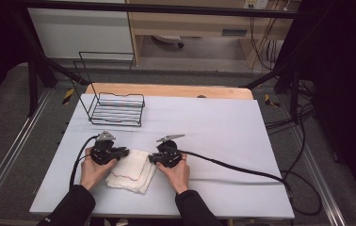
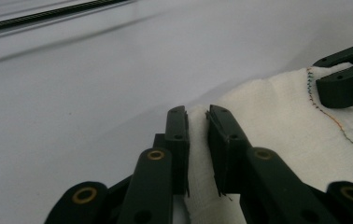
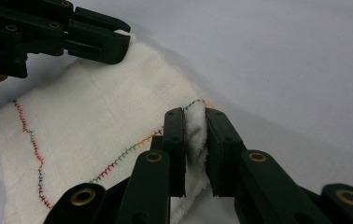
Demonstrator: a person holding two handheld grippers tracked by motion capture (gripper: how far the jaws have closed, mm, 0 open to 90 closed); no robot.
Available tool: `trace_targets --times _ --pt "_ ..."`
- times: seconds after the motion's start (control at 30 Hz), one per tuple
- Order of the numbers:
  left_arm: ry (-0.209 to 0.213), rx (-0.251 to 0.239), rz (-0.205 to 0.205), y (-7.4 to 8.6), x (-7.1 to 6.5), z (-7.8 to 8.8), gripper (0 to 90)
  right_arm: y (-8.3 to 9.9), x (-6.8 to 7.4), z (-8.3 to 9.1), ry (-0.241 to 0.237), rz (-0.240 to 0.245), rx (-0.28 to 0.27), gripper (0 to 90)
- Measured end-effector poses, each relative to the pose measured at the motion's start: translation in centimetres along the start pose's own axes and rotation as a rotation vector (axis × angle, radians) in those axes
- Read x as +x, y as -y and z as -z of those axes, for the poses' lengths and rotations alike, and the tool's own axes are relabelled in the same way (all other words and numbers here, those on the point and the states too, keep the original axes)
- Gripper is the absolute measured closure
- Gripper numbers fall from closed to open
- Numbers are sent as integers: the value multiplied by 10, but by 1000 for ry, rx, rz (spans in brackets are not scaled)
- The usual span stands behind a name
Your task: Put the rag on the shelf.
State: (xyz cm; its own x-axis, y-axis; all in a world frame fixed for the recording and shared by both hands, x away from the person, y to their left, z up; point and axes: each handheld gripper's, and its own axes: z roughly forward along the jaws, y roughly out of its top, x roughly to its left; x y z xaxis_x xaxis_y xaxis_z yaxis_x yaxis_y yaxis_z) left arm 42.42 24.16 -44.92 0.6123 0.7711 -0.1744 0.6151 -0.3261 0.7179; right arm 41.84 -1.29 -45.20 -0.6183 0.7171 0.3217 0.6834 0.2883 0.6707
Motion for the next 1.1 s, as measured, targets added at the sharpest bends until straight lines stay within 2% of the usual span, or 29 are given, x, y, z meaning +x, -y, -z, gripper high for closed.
trace_targets --times 0.17,0.33,0.53,0.73,0.9,1.1 --pt "-1 -8 8 -1 0 4 818 -1 2 4 -9 10 -18 814" --pt "11 -65 24 -2 1 17 820 -4 5 11 -32 21 -58 816" --pt "25 -136 13 -4 -2 33 822 -8 11 26 -58 49 -120 817" --pt "22 -190 -15 -7 -7 48 823 -10 15 35 -72 73 -161 817" --pt "20 -220 -29 -8 -11 56 823 -13 19 45 -79 96 -201 818" --pt "9 -247 -45 -10 -15 64 824 -16 23 51 -70 129 -222 821"
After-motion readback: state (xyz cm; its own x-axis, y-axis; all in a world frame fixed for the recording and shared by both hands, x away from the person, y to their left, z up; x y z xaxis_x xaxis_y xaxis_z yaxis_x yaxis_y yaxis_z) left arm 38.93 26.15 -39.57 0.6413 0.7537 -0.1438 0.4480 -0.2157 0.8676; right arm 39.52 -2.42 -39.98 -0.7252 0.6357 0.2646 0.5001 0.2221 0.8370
